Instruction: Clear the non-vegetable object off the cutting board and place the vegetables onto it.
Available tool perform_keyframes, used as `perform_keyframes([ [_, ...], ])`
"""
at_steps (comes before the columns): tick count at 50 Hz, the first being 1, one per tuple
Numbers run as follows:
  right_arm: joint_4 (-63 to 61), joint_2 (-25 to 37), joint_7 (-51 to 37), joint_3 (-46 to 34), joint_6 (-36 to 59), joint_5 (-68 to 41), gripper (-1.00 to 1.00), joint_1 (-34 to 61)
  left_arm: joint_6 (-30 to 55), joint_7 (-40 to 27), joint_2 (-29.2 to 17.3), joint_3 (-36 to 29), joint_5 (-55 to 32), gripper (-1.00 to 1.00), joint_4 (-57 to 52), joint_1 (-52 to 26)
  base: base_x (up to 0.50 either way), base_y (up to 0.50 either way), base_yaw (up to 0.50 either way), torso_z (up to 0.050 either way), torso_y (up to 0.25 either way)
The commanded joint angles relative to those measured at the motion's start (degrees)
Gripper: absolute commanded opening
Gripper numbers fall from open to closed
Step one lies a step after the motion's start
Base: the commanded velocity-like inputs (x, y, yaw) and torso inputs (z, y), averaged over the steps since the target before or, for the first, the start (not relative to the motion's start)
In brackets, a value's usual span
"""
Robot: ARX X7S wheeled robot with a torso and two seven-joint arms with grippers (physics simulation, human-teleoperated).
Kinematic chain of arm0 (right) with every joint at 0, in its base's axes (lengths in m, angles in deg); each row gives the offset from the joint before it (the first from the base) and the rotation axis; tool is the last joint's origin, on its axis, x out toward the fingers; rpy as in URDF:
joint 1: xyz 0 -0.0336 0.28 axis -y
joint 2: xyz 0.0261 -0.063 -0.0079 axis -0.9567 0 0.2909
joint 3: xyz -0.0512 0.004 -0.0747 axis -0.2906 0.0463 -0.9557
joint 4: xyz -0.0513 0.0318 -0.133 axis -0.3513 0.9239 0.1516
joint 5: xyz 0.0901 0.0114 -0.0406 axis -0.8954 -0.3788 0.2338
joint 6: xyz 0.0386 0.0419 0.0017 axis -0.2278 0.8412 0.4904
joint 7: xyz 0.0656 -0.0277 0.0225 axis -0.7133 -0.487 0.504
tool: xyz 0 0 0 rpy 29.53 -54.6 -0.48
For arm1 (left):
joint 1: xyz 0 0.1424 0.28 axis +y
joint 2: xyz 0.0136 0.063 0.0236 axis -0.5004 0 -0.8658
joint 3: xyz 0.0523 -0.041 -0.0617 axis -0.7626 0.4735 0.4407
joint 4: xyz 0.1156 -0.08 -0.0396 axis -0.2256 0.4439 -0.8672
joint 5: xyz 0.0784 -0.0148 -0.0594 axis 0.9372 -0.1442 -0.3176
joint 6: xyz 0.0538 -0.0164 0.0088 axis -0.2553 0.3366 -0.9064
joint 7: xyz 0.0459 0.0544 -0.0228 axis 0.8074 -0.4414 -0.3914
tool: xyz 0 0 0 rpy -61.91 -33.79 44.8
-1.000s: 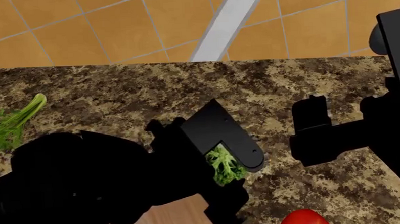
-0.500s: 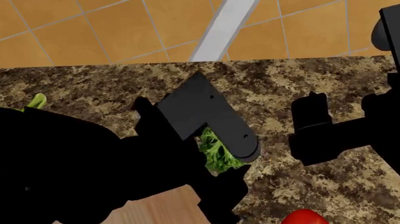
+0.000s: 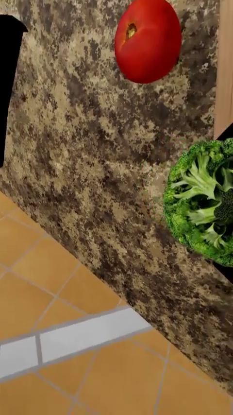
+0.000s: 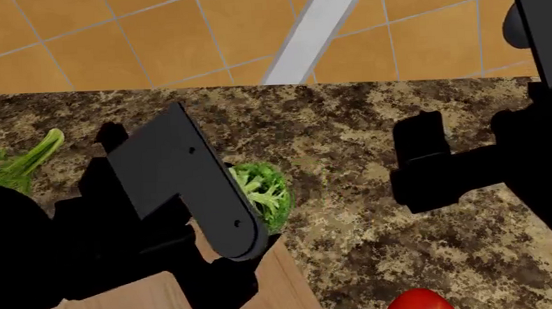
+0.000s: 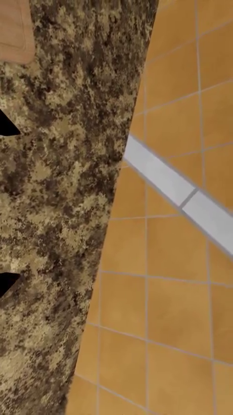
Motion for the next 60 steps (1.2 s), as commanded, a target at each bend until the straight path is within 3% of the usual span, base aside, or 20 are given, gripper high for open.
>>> perform_keyframes([
  [1,0.8,-2.4,0.5,0.6,1.1,0.1,1.0,2.9,1.0,-0.2,-6.0,2.5,-1.1,-1.0,-6.4,0.8,0.0,0.0,0.0,0.0,0.0],
  [20,-0.4,-1.4,2.5,1.3,-0.7,2.1,1.0,-0.2,-0.4,3.7,-11.6,-1.1,6.9,-1.0,-6.8,6.1,0.0,0.0,0.0,0.0,0.0],
  [33,0.7,-1.9,1.4,0.1,0.3,1.1,1.0,2.0,-0.4,4.7,-15.0,-2.9,7.8,-1.0,-9.7,9.0,0.0,0.0,0.0,0.0,0.0],
  [50,0.4,-1.3,1.4,-0.1,0.0,0.8,1.0,2.0,-0.2,4.6,-15.1,-5.0,9.3,-1.0,-9.9,11.1,0.0,0.0,0.0,0.0,0.0],
  [51,0.2,-1.3,1.5,0.0,-0.2,0.8,1.0,1.7,-0.2,4.6,-15.1,-4.9,9.3,1.0,-9.7,11.0,0.0,0.0,0.0,0.0,0.0],
  [60,-0.3,-0.8,1.1,-0.1,-0.6,0.6,1.0,1.2,0.5,4.5,-15.2,-2.9,6.3,1.0,-10.1,8.1,0.0,0.0,0.0,0.0,0.0],
])
